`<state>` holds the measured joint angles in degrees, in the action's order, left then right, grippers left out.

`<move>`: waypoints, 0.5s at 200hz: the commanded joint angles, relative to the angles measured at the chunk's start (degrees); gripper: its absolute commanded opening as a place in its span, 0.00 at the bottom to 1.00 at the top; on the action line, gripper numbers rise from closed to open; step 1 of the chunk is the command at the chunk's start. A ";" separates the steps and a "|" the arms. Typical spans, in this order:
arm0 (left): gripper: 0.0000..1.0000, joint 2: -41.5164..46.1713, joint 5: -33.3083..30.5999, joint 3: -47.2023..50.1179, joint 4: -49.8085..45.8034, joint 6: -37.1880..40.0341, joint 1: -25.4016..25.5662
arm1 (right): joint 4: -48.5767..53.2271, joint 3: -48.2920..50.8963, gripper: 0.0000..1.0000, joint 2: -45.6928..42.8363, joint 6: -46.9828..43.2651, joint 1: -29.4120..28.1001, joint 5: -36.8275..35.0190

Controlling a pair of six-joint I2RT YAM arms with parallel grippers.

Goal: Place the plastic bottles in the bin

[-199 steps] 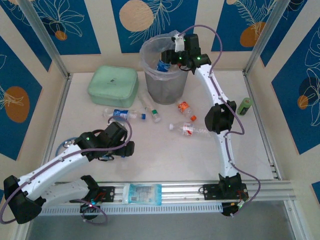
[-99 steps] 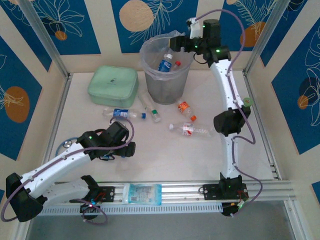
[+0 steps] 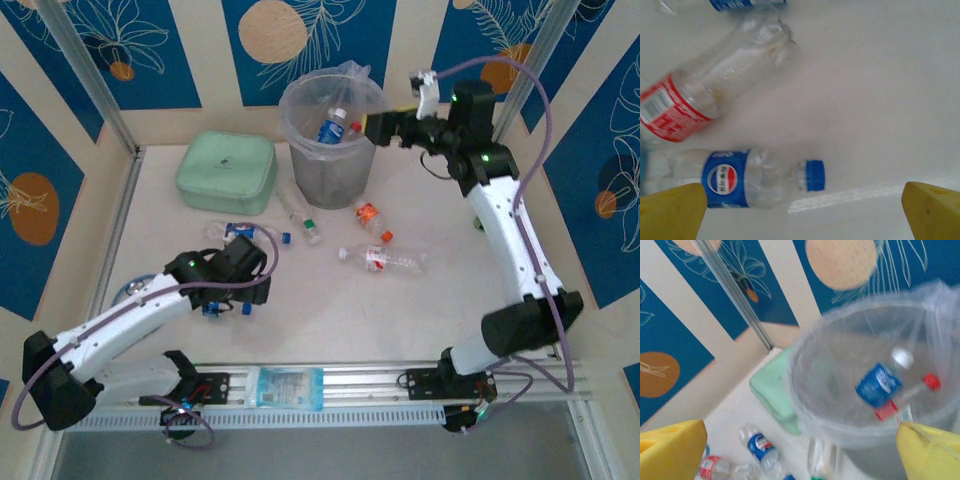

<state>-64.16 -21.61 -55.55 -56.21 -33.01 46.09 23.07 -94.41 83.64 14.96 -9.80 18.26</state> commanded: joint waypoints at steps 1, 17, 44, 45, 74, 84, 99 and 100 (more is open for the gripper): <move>1.00 -3.37 -4.53 -2.74 -3.22 0.93 -0.98 | -4.79 10.02 0.98 -7.74 4.94 2.43 -1.68; 1.00 -4.39 -2.90 -2.21 -3.13 -2.87 -1.00 | -4.59 17.49 1.00 -12.57 8.61 4.24 -3.43; 0.99 -2.42 -2.72 2.30 -2.23 -14.68 -1.00 | -10.30 31.34 1.00 -19.41 16.65 4.88 -3.64; 0.99 -2.27 -2.55 2.56 -2.10 -15.27 -1.00 | -10.67 31.85 1.00 -19.62 16.97 4.88 -3.48; 1.00 2.72 1.17 11.24 7.43 -31.90 -0.79 | -16.77 41.06 0.99 -20.87 20.83 3.40 -1.68; 1.00 4.91 0.79 14.15 10.90 -36.26 -0.56 | -17.05 41.67 0.99 -20.01 20.36 3.06 -1.91; 1.00 7.54 -1.24 17.38 13.76 -42.88 -0.38 | -16.52 41.12 0.99 -18.43 19.36 2.95 -1.65; 1.00 7.68 -1.38 17.53 13.80 -43.25 -0.43 | -16.45 41.09 0.99 -18.38 19.29 2.91 -1.65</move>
<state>-60.20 -21.78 -41.82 -49.04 -60.45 45.52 10.63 -53.04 64.03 32.67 -6.37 15.49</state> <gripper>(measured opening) 0.996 0.992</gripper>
